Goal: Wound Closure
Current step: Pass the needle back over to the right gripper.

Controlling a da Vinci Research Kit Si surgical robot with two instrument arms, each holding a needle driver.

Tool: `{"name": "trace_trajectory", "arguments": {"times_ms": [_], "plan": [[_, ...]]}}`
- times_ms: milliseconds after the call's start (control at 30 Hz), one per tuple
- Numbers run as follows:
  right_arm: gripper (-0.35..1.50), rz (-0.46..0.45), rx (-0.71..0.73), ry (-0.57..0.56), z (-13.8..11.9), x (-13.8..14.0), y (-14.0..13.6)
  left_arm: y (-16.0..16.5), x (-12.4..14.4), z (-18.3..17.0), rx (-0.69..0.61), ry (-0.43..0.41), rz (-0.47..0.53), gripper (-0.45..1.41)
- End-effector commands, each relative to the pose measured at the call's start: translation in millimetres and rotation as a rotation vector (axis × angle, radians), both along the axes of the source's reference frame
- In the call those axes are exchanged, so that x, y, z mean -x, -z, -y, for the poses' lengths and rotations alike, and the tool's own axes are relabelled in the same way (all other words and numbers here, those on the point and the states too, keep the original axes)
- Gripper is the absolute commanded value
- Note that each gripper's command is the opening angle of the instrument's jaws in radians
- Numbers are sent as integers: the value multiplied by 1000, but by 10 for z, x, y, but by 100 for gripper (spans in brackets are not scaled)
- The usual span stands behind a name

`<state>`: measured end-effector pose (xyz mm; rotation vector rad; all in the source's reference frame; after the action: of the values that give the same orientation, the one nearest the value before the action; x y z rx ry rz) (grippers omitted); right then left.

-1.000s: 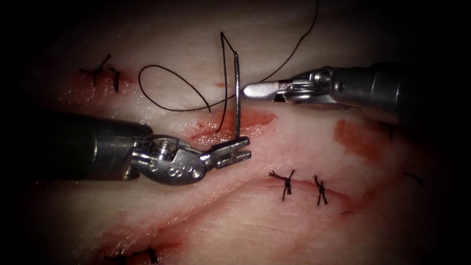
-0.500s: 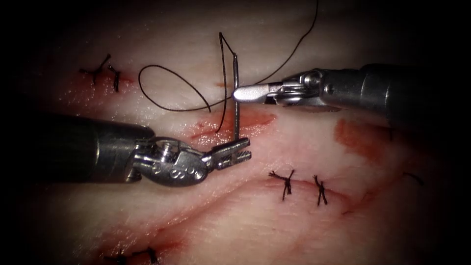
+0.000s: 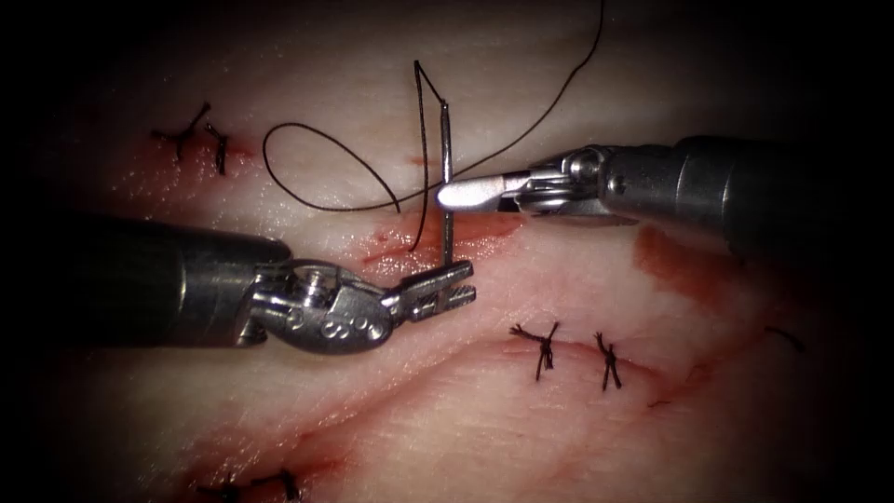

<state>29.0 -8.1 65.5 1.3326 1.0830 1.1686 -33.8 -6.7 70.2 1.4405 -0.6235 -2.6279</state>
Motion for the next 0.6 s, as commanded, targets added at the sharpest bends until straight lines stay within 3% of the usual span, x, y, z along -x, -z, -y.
{"name": "trace_trajectory", "arguments": {"times_ms": [33,167,233,300,433,467,500,533,567,600], "plan": [[106,-5,6,0,-5,-12,0,-6,7,-3,4,2,1,-45],[96,4,-12,9,-1,-16,-2,-8,7,-3,7,2,0,-45],[86,11,-26,20,2,-16,-3,-9,7,-2,5,0,-5,-45],[64,26,-41,35,4,-16,-3,-10,7,-2,11,-1,-8,-45],[47,30,-40,40,6,-16,-3,-10,7,-2,10,-2,-11,-45],[39,31,-46,40,6,-17,-3,-10,7,-2,10,-2,-11,-45],[-18,41,-45,47,6,-17,-3,-10,7,-2,10,-2,-11,-45],[-18,41,-45,47,6,-17,-3,-10,7,-2,10,-2,-11,-45],[-35,49,-50,52,6,-17,-3,-10,7,-2,10,-1,-11,-45],[-35,60,-55,58,6,-17,-3,-10,7,-2,10,-1,-11,-45]]}}
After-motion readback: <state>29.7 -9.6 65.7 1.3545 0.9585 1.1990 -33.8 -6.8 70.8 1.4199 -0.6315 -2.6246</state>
